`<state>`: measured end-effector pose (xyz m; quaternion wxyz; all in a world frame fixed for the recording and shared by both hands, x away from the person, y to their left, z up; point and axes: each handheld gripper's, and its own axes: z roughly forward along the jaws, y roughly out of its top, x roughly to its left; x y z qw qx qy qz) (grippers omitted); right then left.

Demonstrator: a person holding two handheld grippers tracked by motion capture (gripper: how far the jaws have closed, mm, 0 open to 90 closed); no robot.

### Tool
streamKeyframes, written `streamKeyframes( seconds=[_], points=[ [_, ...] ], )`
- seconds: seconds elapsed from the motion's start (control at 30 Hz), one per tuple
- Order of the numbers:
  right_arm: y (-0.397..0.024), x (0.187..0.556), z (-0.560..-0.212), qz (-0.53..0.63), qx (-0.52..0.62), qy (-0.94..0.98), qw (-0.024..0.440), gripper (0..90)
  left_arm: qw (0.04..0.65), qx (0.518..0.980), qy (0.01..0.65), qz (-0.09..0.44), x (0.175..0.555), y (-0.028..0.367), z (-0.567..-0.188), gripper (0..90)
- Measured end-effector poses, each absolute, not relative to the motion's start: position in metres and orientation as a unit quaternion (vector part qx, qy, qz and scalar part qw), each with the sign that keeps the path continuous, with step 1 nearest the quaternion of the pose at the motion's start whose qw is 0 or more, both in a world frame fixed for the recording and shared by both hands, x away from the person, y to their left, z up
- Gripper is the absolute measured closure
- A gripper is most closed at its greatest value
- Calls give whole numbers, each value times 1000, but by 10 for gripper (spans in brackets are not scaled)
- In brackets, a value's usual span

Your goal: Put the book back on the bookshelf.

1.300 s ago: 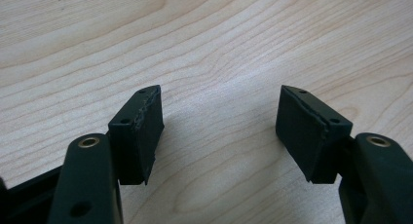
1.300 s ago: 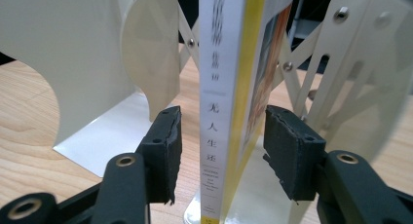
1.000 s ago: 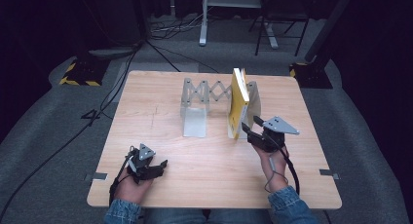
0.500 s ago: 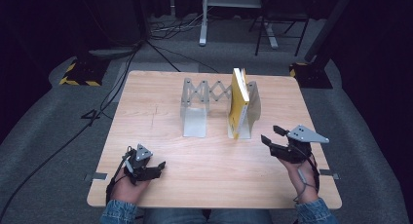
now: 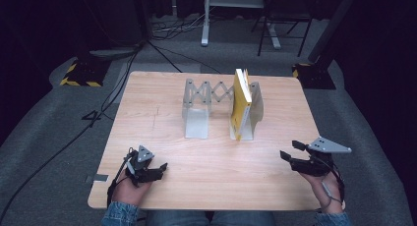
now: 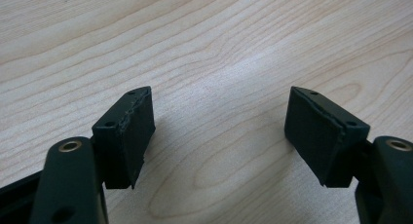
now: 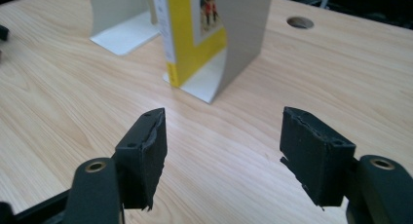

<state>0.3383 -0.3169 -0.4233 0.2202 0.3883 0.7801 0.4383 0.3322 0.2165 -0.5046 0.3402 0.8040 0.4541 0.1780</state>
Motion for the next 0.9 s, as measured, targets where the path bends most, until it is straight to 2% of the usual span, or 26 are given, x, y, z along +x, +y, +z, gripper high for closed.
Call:
streamKeyframes(
  seconds=[0.27, 0.9],
  points=[
    [-336, 342, -442, 413, 403, 788, 215, 321, 338, 803, 457, 178, 334, 216, -504, 270],
    [-344, 358, -485, 353, 452, 792, 208, 262, 338, 803, 457, 178, 334, 216, -504, 270]
  ],
)
